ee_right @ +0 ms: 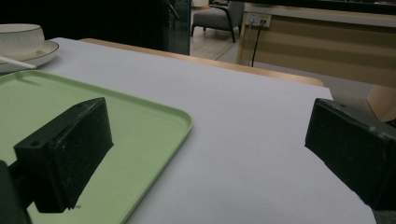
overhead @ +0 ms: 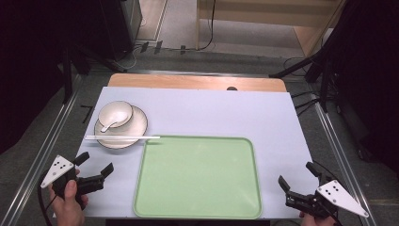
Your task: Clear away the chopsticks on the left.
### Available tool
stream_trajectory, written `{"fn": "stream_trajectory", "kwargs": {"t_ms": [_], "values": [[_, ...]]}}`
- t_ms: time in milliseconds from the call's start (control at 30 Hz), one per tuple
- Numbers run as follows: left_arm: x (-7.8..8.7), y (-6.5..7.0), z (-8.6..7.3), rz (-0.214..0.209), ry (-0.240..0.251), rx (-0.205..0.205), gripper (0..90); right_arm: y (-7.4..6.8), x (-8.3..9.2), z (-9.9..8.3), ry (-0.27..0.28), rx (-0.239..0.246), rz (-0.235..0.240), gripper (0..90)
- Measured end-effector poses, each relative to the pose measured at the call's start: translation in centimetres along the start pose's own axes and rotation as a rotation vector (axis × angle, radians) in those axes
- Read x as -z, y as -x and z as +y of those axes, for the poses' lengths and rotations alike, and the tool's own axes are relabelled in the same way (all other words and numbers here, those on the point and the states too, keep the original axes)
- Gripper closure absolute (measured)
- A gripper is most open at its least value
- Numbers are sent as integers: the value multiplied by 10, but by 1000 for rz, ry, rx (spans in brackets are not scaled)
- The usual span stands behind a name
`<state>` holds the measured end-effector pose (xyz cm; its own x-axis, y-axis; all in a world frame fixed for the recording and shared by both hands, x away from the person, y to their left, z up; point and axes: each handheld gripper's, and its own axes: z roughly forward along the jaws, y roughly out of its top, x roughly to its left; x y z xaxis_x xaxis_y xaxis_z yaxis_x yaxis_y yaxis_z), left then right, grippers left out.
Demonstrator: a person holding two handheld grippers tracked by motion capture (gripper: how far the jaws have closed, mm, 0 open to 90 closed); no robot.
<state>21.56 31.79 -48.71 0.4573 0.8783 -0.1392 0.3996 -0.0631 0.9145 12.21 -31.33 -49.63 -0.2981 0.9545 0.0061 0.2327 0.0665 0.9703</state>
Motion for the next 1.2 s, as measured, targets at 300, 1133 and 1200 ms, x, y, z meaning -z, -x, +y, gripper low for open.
{"fn": "stream_trajectory", "kwargs": {"t_ms": [300, 1133, 1200], "values": [[-9, 14, 11, -4, -33, 10, 499, 0, 1, -3, -16, -15, 15, 9], [-113, 20, 41, -40, -335, -8, 900, -5, 4, -2, -20, -4, 8, 9], [-118, 22, 41, -32, -345, -25, 900, -6, 3, -2, -22, -6, 10, 9]]}}
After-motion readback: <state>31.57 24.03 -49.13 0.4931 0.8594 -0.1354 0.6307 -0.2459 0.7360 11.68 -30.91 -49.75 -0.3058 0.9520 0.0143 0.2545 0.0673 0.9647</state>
